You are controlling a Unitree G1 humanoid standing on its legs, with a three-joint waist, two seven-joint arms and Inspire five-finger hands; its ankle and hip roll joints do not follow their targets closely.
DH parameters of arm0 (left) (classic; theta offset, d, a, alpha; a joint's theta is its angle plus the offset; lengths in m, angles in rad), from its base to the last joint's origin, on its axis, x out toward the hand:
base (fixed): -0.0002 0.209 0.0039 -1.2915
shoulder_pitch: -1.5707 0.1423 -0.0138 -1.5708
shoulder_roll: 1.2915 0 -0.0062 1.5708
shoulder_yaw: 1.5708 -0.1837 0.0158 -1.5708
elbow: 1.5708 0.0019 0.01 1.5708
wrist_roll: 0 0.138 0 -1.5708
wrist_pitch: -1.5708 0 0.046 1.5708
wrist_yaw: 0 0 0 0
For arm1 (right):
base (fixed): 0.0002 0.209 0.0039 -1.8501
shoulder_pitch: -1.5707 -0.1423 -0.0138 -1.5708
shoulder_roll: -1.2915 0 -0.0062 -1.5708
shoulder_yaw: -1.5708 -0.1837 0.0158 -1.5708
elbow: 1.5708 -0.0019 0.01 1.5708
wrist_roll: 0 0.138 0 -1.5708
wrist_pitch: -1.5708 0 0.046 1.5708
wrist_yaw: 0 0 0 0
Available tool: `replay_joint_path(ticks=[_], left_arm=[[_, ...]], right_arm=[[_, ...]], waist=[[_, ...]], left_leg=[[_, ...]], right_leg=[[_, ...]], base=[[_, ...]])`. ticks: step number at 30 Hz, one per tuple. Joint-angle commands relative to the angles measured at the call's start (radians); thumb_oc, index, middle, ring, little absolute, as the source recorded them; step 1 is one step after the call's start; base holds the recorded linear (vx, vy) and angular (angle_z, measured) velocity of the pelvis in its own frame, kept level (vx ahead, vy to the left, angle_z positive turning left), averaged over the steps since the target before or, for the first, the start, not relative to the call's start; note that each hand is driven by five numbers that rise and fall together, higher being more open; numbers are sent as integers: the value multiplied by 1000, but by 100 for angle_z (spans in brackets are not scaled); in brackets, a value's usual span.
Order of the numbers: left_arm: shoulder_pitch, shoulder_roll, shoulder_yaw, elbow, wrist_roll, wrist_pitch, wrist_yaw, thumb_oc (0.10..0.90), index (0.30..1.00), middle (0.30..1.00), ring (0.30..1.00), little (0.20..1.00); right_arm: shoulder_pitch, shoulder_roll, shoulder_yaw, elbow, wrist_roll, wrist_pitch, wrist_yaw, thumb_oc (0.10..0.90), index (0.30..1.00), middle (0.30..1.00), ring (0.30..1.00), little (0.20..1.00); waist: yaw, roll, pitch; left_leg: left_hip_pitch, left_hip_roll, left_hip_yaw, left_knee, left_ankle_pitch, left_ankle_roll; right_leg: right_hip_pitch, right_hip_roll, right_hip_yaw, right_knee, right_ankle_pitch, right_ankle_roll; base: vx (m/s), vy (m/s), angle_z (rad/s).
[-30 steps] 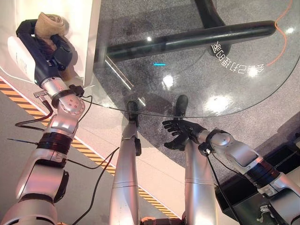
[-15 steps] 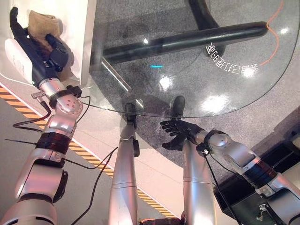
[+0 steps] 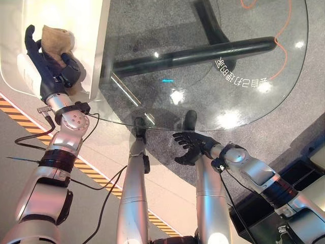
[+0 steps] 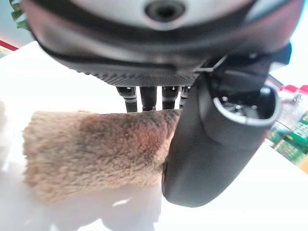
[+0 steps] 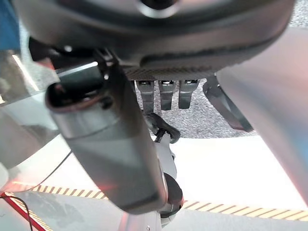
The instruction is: Wipe the table with a cloth and put it in the basket.
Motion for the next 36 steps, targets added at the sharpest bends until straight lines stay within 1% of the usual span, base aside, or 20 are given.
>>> replay_joint_path(ticks=[1, 4, 8, 11, 15, 20, 24, 28, 32, 33, 34, 35, 36], left_arm=[[79, 23, 125, -52, 62, -41, 14, 800, 900, 900, 900, 900], [129, 29, 153, -78, 69, -38, 6, 800, 900, 900, 900, 900], [158, 39, 177, -90, 62, -39, 11, 800, 900, 900, 900, 900], [178, 61, 203, -93, 30, -40, 21, 800, 900, 900, 900, 900], [182, 80, 219, -95, 13, -62, -1, 800, 900, 900, 900, 900], [197, 79, 231, -116, 11, -92, -38, 800, 900, 900, 900, 900], [243, 73, 254, -155, -29, -131, -73, 800, 900, 900, 900, 900], [298, 33, 265, -198, -93, -157, -124, 800, 900, 900, 900, 900], [369, -37, 274, -228, -106, -176, -155, 800, 900, 900, 900, 900], [384, -49, 273, -235, -102, -173, -162, 800, 900, 900, 900, 900], [420, -82, 263, -255, -110, -152, -184, 800, 900, 900, 900, 900], [435, -94, 261, -261, -120, -144, -194, 800, 900, 900, 900, 900], [460, -123, 250, -267, -145, -124, -211, 800, 900, 900, 900, 900]], right_arm=[[136, -11, 0, -127, -16, -53, 33, 800, 900, 900, 900, 900], [167, -14, -14, -123, -32, -78, 45, 800, 900, 900, 900, 900], [186, -18, -27, -121, -40, -90, 50, 800, 900, 900, 900, 900], [203, -22, -37, -117, -44, -106, 47, 800, 900, 900, 900, 900], [227, -17, -42, -125, -39, -112, 45, 800, 900, 900, 900, 900], [236, 1, -34, -92, -59, -116, 21, 800, 900, 900, 900, 900], [261, 16, -43, -33, -61, -144, 9, 800, 900, 900, 900, 900], [302, 41, -53, 52, -74, -187, -20, 800, 900, 900, 900, 900], [337, 85, -72, 166, -101, -237, -57, 800, 900, 900, 900, 900], [343, 92, -77, 185, -111, -247, -58, 800, 900, 900, 900, 900], [356, 104, -88, 213, -125, -269, -64, 800, 900, 900, 900, 900], [362, 108, -92, 221, -123, -276, -63, 800, 900, 900, 900, 900], [369, 119, -100, 238, -108, -295, -72, 800, 900, 900, 900, 900]], waist=[[19, 39, -19], [24, 39, -19], [28, 40, -19], [30, 41, -19], [33, 40, -19], [43, 41, -19], [50, 40, -19], [58, 36, -19], [68, 35, -19], [70, 35, -19], [76, 33, -19], [78, 32, -19], [83, 28, -19]], left_leg=[[-8, -100, 94, 10, -17, 65], [31, -99, 92, -1, -17, 64], [58, -98, 91, -5, -19, 62], [93, -95, 90, -15, -20, 61], [127, -96, 86, -19, -24, 61], [181, -100, 79, -34, -26, 64], [244, -100, 69, -54, -26, 59], [310, -101, 56, -73, -27, 58], [380, -105, 37, -96, -27, 56], [391, -105, 35, -98, -27, 55], [418, -107, 27, -105, -26, 56], [432, -108, 23, -109, -25, 56], [456, -109, 16, -114, -26, 56]], right_leg=[[67, 85, -9, -161, 50, 17], [110, 81, -15, -170, 44, 16], [139, 78, -21, -172, 40, 16], [176, 73, -28, -176, 34, 17], [213, 73, -30, -175, 26, 17], [264, 75, -35, -178, 15, 15], [328, 79, -38, -188, 3, 13], [394, 82, -42, -193, -12, 9], [461, 87, -45, -199, -26, 6], [473, 87, -46, -199, -28, 5], [502, 89, -48, -203, -32, 4], [517, 90, -49, -205, -34, 3], [543, 93, -50, -208, -39, 2]], base=[[-38, -69, 2], [-40, -69, 1], [-25, -47, 4], [-23, -39, 0], [-14, -65, 0], [-14, -68, 5], [-25, -83, 3], [-23, -99, -1], [-21, -109, 2], [-28, -154, 0], [-20, -147, 1], [-25, -189, 5], [-22, -121, 6]])
